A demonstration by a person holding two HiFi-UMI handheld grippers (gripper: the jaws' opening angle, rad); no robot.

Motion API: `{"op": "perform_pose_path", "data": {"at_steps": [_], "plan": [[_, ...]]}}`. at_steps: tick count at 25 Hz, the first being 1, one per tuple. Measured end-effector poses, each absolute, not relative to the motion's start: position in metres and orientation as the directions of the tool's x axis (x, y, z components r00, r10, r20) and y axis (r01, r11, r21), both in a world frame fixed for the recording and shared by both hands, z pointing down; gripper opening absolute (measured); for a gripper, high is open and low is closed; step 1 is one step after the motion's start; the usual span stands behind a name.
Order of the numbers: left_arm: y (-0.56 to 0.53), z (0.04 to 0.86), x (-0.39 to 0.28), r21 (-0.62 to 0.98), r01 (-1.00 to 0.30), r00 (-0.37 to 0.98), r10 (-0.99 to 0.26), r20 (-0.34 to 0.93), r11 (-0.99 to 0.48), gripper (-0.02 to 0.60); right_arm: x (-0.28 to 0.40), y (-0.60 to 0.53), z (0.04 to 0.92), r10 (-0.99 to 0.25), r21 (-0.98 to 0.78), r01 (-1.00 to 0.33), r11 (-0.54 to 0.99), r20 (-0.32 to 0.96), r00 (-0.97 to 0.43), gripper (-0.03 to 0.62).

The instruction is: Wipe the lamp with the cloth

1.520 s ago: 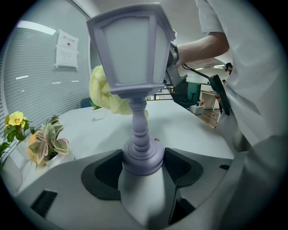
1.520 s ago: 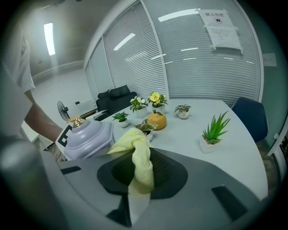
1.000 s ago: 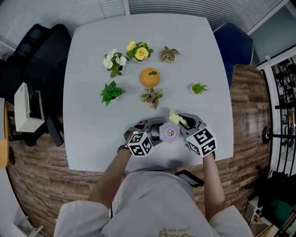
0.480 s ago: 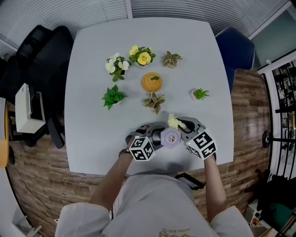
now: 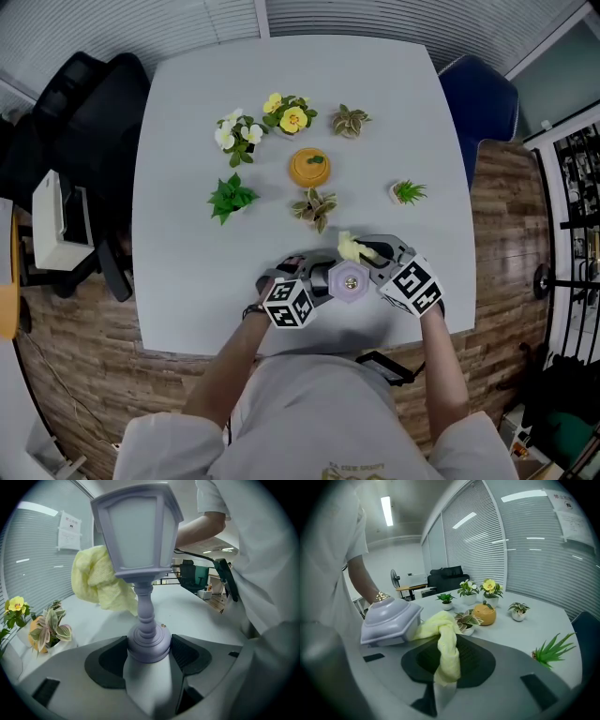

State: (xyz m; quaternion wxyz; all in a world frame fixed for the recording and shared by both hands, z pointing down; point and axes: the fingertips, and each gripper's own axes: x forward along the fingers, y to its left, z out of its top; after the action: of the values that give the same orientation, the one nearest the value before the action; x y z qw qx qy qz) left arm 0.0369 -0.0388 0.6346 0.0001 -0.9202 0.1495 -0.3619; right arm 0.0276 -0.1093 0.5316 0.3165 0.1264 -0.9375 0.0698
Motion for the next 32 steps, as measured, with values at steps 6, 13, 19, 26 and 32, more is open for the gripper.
{"op": "perform_pose_path", "data": {"at_steps": [6,13,19,26,32], "plan": [[-0.039,0.634,0.037,-0.108,-0.275,0.694,-0.275,0.666,-0.955,0.302,0.024,-0.110,0.535,-0.154,-0.057,-0.238,0.970,0.614,-0.774,0.071],[-0.040,0.634,0.037,-0.108,-0.275,0.694,-0.275,0.665,-0.955,0.304,0.030,-0.101,0.535,-0.052,-0.078,-0.128,0.989,0.623,-0.781,0.072],[-0.040,0.634,0.036,-0.109,-0.275,0.693,-0.275,0.666,-0.955,0.304,0.039,-0.093,0.534,0.007,-0.089,-0.064,0.994,0.633,-0.774,0.071],[-0.040,0.635,0.037,-0.110,-0.274,0.694,-0.275,0.665,-0.956,0.304,0.047,-0.077,0.532,0.065,-0.102,-0.003,0.995,0.657,-0.751,0.071],[-0.040,0.634,0.037,-0.109,-0.275,0.694,-0.276,0.665,-0.955,0.304,0.055,-0.069,0.532,0.084,-0.089,0.031,0.996,0.681,-0.727,0.071]]}}
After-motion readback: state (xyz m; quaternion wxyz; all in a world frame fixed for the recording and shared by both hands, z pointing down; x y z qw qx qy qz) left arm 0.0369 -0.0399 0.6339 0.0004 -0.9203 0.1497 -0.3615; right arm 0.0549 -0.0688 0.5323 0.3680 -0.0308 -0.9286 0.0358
